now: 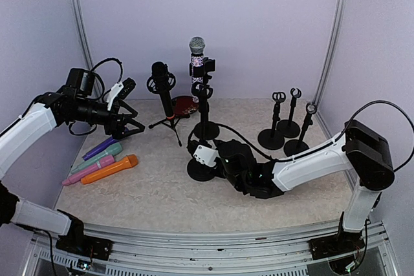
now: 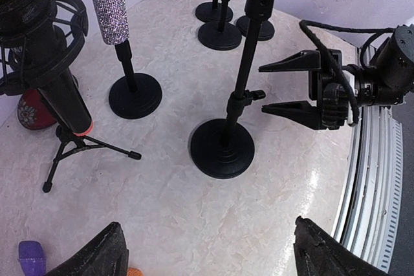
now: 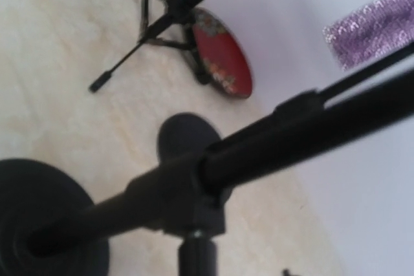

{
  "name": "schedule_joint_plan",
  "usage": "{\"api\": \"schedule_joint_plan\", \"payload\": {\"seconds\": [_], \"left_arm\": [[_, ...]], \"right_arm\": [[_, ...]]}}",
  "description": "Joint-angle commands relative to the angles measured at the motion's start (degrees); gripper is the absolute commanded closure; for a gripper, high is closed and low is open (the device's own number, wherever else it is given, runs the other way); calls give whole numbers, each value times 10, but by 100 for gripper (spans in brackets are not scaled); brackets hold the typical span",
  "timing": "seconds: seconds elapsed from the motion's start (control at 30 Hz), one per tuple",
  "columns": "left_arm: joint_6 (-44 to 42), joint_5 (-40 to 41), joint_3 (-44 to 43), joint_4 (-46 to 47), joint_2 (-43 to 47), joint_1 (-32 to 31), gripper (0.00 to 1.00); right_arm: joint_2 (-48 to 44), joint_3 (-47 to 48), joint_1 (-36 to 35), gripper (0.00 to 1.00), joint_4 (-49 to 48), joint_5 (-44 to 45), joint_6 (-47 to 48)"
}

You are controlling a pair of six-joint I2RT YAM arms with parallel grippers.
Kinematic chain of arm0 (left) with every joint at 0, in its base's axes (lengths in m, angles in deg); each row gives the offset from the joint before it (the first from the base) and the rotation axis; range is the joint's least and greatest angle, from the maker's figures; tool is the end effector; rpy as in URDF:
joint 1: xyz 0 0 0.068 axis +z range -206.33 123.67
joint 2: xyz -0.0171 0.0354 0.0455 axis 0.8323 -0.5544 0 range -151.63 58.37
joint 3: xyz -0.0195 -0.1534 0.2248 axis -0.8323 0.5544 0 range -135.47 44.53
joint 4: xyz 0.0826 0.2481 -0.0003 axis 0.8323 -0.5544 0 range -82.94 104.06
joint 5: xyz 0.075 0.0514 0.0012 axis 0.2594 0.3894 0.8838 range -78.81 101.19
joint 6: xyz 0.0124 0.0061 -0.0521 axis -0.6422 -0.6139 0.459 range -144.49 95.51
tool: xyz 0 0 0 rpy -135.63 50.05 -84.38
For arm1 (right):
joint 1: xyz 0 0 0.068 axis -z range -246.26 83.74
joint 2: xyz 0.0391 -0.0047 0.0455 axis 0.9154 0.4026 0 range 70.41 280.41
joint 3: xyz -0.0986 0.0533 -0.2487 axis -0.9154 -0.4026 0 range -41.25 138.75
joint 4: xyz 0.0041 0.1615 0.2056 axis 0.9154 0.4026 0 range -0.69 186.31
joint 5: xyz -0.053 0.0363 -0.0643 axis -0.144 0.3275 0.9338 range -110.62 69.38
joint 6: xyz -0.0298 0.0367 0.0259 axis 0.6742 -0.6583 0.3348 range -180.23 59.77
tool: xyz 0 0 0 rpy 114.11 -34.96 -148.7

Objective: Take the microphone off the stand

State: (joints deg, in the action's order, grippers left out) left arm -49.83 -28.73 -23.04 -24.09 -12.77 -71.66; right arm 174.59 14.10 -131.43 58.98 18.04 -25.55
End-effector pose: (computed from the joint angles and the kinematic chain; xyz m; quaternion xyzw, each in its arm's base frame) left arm 0.2433 -0.0905 0.3407 0.4290 0.7557 -0.2768 0.4101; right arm 0.1830 0.3425 0.1922 -0.4616 0.6410 -0.1142 0.6025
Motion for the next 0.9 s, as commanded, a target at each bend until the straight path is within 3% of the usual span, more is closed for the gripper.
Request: {"api": "schedule_joint_plan", "payload": {"seconds": [0.0,0.07,0.17,0.37,0.47,0.53,0.7,0.87], "left_arm": [[1,-8,-10,0,10,8,14],[1,-9,-10,0,10,10,14],[0,-9,-11,-1,12,10,14],[-2,-13,-9,-5,15,13,14],[-2,-15,-10,-4,14,13,14],[1,-17,-11,-3,12,13,14],[2,-19,-13,-3,14,13,14],[-1,-15,-13,-8,16,13,14]], "right_arm": [[-41,-10,-8,38,-71,6,-32],[-68,-14,-8,32,-63,-11,-80],[-120,-27,6,31,-7,-76,-208],[-208,-88,116,32,63,-350,-555],[-191,-82,185,33,85,-477,-764],[-163,-63,209,34,86,-553,-841],[-103,-28,214,35,43,-639,-945],[-86,-11,211,31,36,-625,-906]]}}
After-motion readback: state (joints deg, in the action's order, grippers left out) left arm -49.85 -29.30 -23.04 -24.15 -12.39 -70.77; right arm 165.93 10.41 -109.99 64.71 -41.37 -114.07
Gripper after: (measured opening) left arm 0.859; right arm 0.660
